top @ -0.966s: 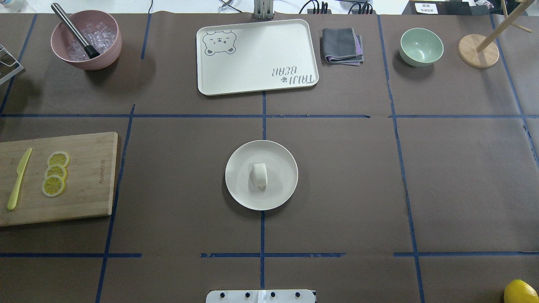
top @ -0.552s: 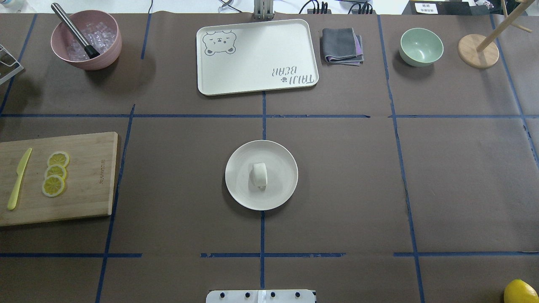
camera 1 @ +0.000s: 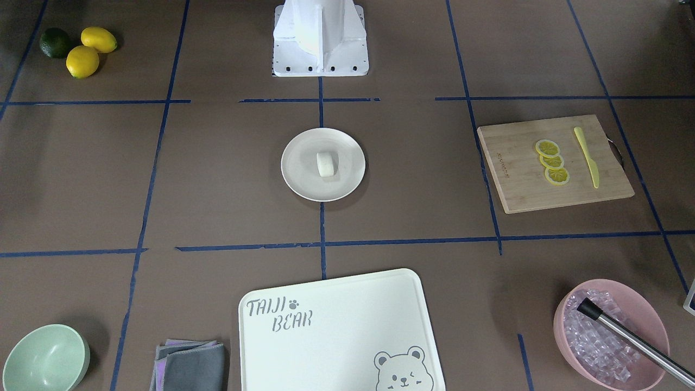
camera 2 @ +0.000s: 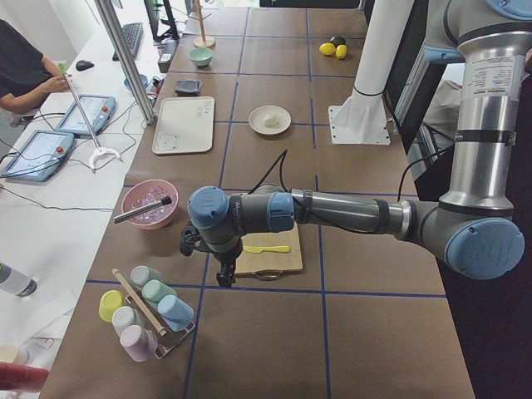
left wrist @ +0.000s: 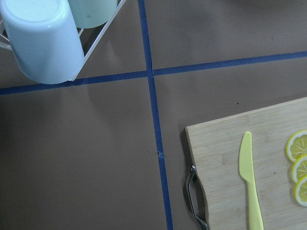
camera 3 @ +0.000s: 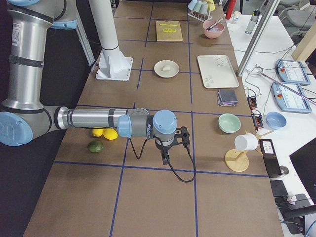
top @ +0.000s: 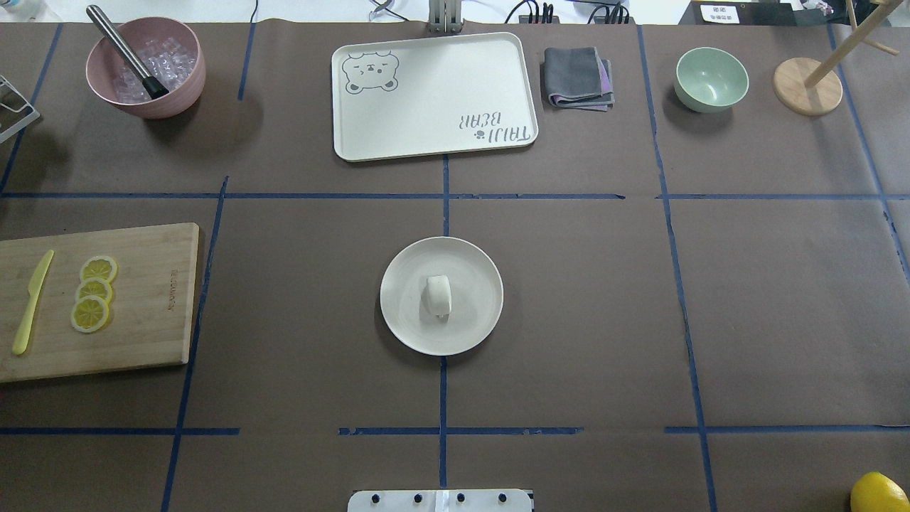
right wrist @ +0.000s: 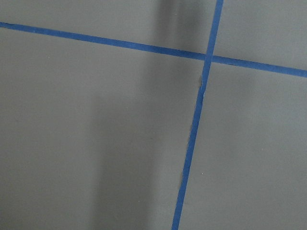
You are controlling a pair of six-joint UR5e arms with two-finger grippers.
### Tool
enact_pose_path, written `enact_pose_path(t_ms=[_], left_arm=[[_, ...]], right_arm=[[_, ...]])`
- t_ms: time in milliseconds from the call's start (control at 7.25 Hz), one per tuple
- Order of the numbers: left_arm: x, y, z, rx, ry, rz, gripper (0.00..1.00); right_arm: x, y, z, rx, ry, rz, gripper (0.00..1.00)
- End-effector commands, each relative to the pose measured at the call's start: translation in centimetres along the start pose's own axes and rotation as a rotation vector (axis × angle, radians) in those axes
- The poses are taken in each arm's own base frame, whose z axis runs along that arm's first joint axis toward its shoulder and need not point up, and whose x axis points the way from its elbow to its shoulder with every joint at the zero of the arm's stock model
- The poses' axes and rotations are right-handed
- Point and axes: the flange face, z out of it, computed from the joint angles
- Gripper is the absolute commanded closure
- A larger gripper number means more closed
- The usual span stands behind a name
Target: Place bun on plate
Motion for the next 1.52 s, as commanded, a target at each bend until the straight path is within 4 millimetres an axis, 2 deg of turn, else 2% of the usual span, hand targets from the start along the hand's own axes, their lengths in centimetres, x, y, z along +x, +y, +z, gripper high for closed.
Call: enact_pose_path(t_ms=[0, 552, 966, 1379], left_arm=[[-0.12, 0.62, 0.22, -0.002, -0.003, 0.007, 0.00], [0.10, 1.23, 0.19, 0.001, 0.003, 0.012, 0.00], [0.60, 0.50, -0.36, 0.008, -0.008, 0.023, 0.00], [-0.01, 1.32, 0.38, -0.012, -0.009, 0.004, 0.00]], right_arm=[[0.16, 0.11, 0.07, -0.003, 0.005, 0.002, 0.00], [0.23, 0.27, 0.15, -0.005, 0.005, 0.005, 0.00], [0.72, 0.34, 0.66, -0.012, 0.004, 0.009, 0.00], [0.86, 0.70, 0.73, -0.012, 0.005, -0.003, 0.00]])
